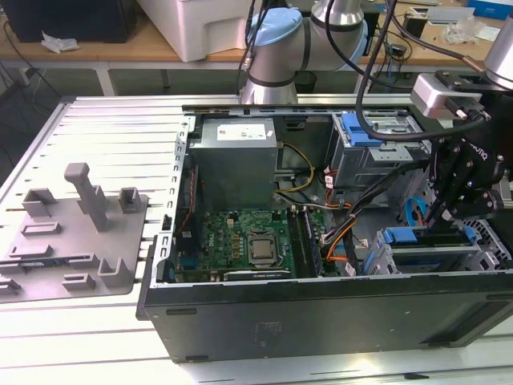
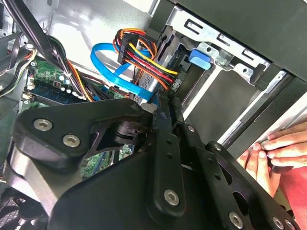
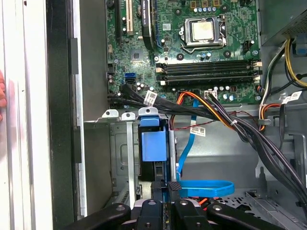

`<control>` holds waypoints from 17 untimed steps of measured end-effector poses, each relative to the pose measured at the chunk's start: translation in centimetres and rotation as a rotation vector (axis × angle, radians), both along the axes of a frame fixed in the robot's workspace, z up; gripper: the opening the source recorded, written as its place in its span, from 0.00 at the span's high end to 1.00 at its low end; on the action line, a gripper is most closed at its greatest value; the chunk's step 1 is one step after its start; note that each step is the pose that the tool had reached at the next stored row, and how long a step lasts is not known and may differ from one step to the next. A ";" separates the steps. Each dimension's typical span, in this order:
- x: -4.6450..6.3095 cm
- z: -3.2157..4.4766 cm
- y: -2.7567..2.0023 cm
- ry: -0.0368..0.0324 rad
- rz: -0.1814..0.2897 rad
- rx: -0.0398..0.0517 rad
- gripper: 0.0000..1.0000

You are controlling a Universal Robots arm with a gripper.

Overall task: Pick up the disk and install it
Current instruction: 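Insert the second disk wire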

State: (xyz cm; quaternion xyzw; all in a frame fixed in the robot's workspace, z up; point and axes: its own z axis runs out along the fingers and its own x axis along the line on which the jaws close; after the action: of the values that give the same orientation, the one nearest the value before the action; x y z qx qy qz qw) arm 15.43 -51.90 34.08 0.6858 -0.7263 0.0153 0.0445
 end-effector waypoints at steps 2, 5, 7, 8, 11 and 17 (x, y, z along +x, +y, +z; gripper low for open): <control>0.0 0.00 0.00 0.0000 0.000 -0.0001 0.84; 0.0 0.09 0.01 0.0000 0.000 -0.0012 0.84; 0.0 0.29 0.00 0.0000 0.000 -0.0028 0.84; 0.0 0.46 0.00 0.0000 0.000 -0.0047 0.84; 0.0 0.78 0.00 0.0000 0.000 -0.0067 0.84; 0.0 0.77 0.01 0.0000 0.000 -0.0076 0.84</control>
State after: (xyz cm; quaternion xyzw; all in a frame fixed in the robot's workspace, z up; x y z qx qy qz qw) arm 15.43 -51.88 34.85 0.6856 -0.7262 0.0181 0.0472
